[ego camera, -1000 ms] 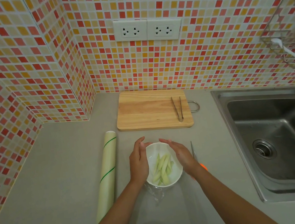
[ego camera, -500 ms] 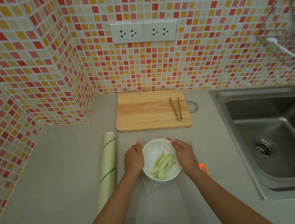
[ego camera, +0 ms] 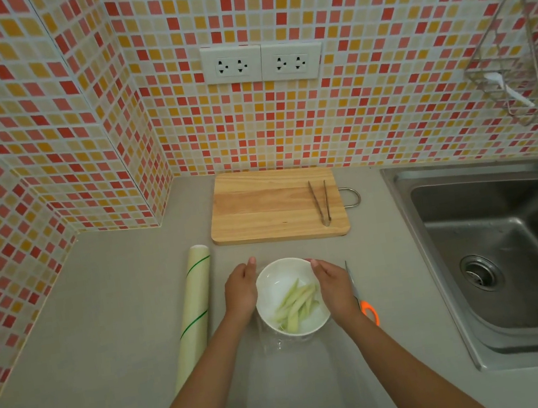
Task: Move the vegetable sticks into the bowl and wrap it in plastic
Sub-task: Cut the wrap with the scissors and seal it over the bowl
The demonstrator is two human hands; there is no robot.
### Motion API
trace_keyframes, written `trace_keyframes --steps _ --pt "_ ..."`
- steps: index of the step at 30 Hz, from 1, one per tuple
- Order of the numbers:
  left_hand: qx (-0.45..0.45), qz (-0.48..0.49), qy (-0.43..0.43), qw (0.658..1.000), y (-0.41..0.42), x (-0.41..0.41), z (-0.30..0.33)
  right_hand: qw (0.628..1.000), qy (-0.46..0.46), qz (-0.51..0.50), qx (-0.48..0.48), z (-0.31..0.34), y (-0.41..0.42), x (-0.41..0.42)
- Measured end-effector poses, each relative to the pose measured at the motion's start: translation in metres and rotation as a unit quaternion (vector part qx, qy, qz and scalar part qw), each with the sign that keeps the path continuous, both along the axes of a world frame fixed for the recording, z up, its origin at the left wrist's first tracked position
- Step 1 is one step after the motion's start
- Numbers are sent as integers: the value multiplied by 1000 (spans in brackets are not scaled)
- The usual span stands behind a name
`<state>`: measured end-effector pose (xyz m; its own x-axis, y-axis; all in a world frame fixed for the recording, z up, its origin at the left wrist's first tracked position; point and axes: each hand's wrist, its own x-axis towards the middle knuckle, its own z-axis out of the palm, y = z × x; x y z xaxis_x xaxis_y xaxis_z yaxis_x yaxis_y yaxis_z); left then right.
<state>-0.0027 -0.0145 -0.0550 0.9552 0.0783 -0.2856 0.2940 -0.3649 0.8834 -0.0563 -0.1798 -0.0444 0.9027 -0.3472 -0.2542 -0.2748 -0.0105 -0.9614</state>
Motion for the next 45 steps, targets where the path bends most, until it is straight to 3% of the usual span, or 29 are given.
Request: trace_keyframes --steps 7,17,21,27,43,45 --pt "-64 28 23 997 6 4 -5 1000 -3 -17 -3 -3 3 2" --pt "54 50 37 997 3 1 -5 999 -9 -40 -5 -5 6 2" --pt "63 60 58 995 2 0 0 999 -5 -46 -1 -4 8 3" --pt "36 106 -35 993 -4 -9 2 999 -9 -45 3 -4 7 3" --pt "71 169 53 982 -6 -5 5 999 -4 -41 -3 -1 7 2" --pt "87 183 32 979 -8 -4 7 999 -3 -41 -6 -1 8 2"
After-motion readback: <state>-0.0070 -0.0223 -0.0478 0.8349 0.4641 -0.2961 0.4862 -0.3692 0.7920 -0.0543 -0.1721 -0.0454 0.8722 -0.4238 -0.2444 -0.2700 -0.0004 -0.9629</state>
